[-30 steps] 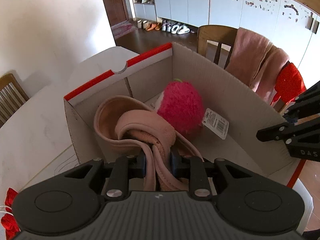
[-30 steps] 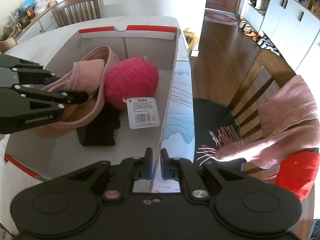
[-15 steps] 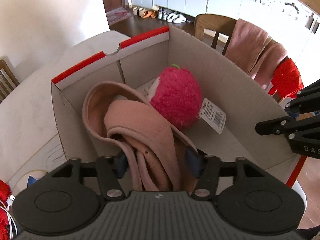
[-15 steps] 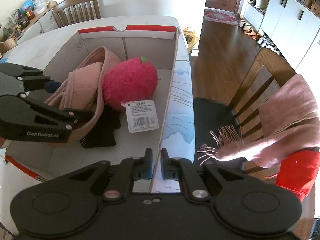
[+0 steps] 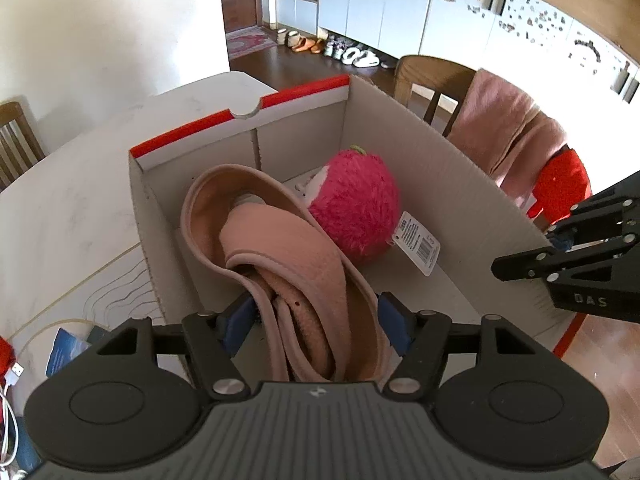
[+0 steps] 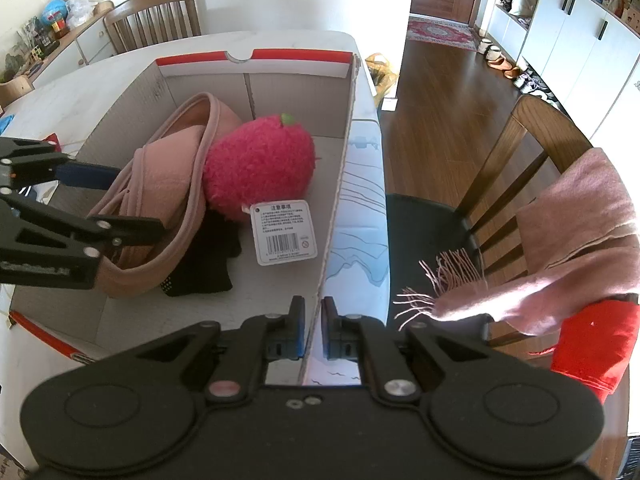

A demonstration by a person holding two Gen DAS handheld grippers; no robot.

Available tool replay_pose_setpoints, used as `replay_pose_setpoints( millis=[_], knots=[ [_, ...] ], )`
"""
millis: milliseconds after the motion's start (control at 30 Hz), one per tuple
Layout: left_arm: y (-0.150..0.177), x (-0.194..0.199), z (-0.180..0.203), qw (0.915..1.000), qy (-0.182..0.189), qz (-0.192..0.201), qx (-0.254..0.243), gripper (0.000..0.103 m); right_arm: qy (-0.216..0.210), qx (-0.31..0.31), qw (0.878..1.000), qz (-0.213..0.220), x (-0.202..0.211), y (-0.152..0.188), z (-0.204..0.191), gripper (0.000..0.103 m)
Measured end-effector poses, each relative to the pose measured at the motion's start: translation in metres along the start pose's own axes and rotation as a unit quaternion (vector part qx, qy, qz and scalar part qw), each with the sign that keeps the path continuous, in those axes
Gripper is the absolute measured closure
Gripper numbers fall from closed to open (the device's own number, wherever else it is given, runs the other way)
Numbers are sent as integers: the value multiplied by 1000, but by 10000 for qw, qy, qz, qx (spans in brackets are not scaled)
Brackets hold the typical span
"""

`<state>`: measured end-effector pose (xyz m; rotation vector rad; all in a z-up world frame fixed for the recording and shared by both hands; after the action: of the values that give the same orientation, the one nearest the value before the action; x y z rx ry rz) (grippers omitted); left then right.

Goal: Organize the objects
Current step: 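Carry the pink scarf with the left gripper into the box and release, then return the left gripper to the table and grasp the black cable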

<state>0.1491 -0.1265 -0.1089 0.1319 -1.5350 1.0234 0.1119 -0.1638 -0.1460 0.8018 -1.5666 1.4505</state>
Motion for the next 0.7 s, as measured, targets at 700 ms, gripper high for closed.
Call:
replay_pose_setpoints(
  millis=[700],
  knots=[
    [-2,83,-18,9945,113,851,600,24,99,82,9998,-119,-1,-1,-3,96]
  ],
)
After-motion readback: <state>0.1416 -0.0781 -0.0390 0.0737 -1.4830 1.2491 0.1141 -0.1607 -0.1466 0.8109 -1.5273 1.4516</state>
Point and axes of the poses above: each gripper's, at about its wrist camera, not at the fingertips, and x roughly against the way its jaws point, z to its right, y to its underside, the point moved 8 cm from there along -x, roughly the way its jaws point, and after that the axes turned 8 degrees about x, right-handed, at the moved point
